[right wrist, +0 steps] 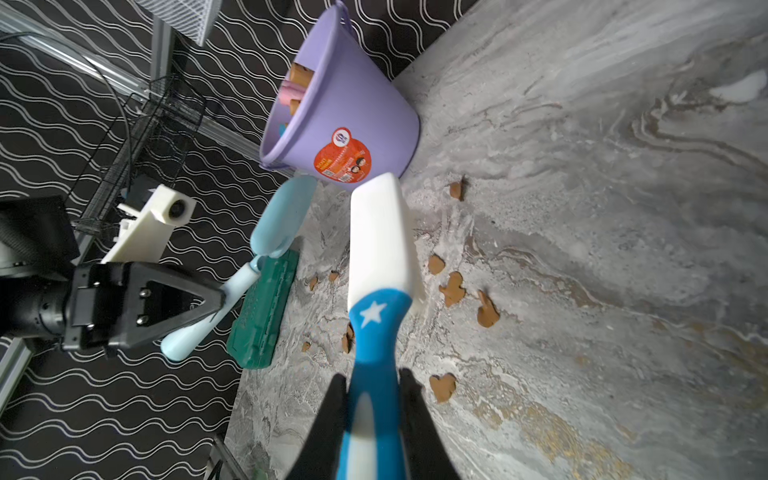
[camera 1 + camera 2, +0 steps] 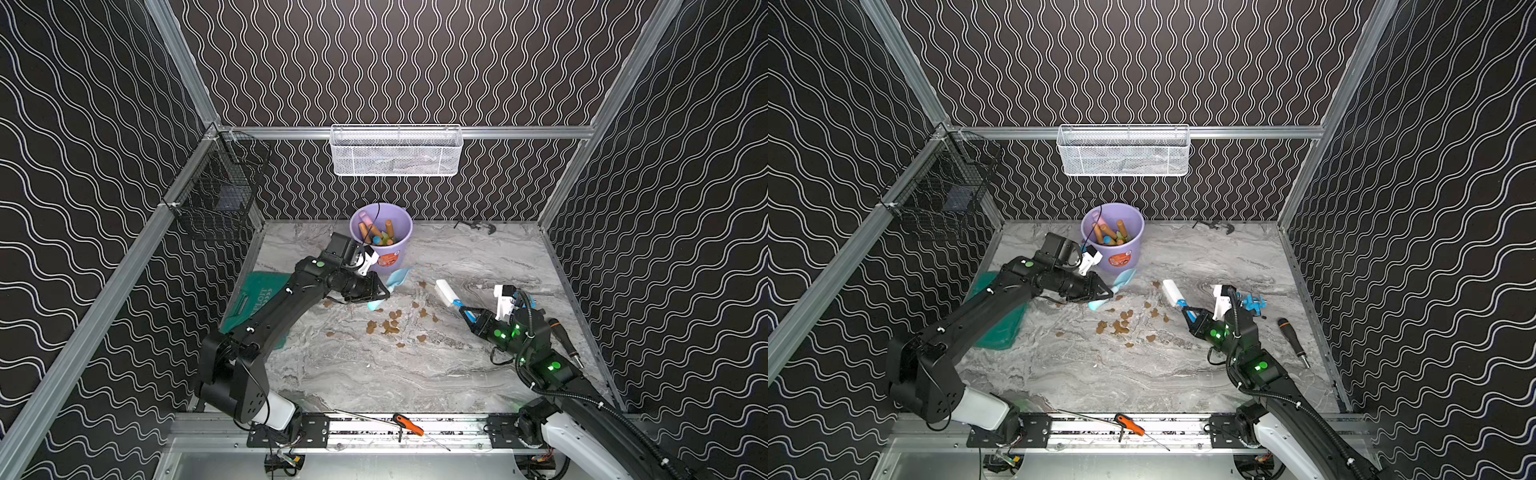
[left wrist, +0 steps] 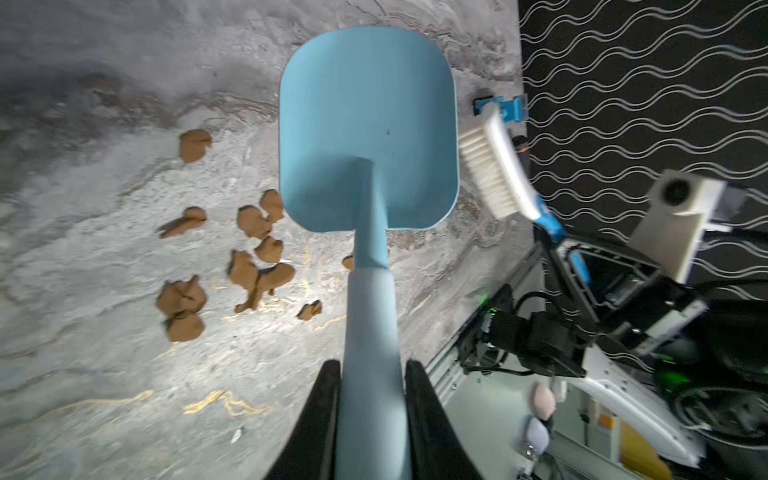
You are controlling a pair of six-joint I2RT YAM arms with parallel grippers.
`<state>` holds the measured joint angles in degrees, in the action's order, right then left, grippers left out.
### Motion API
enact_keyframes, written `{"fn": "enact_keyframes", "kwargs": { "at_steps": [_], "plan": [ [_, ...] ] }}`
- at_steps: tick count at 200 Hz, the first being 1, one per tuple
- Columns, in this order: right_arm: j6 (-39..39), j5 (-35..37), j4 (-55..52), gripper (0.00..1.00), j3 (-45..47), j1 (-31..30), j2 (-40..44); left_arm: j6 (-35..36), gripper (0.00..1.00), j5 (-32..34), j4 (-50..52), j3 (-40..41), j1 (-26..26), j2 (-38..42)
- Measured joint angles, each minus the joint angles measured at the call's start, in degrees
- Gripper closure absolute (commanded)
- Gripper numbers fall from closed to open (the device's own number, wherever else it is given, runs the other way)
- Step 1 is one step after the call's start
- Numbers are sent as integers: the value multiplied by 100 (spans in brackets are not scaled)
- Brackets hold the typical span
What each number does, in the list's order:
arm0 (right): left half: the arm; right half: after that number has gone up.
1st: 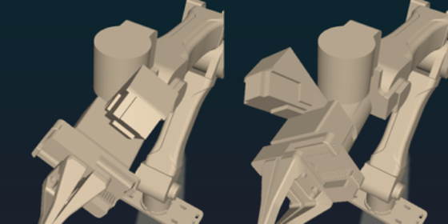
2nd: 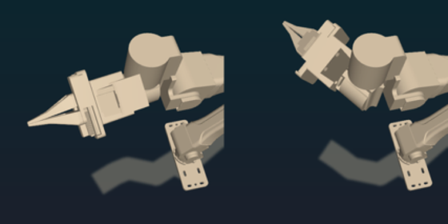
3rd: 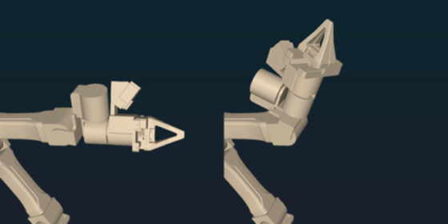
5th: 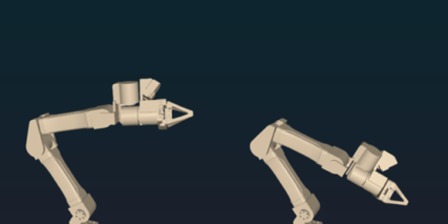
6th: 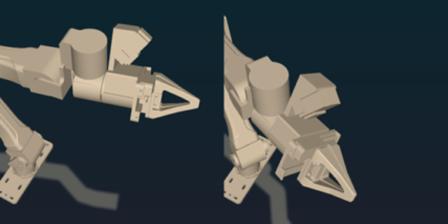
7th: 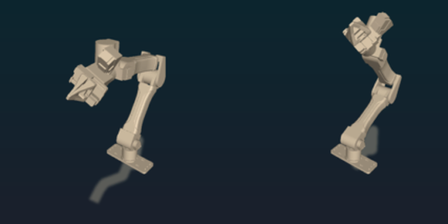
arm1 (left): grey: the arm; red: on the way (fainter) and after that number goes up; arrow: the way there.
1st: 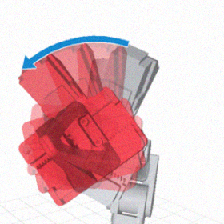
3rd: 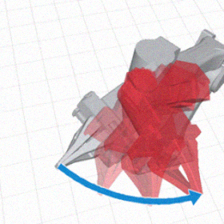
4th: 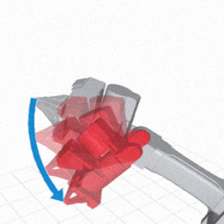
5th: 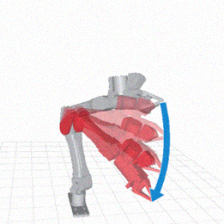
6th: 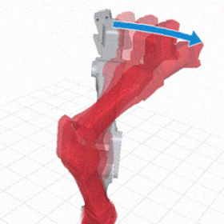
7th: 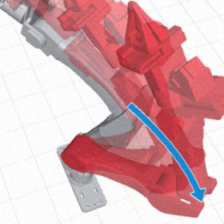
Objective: Brush the soil off the hand trowel and place it into the bucket
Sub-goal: Brush off the soil from the hand trowel, then place the hand trowel in the bucket.
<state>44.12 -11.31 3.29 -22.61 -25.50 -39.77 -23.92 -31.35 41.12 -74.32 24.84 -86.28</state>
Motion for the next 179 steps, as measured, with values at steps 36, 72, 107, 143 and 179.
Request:
{"fn": "enact_keyframes", "kwargs": {
  "at_steps": [36,72,107,143,179],
  "plan": [
    [-66,96,-192,100,11,0,177,505,100,992,577,-979,-9,-284],
    [-153,179,-203,100,133,0,227,730,100,2085,844,-1958,-39,-850],
    [-168,245,-203,100,299,0,376,763,100,2791,992,-3018,-46,-1644],
    [-278,289,-208,100,302,4,518,769,100,3180,1226,-4063,-28,-2378],
    [-319,304,-212,100,302,7,514,765,100,3421,1447,-5095,-13,-3180]
  ]
}}
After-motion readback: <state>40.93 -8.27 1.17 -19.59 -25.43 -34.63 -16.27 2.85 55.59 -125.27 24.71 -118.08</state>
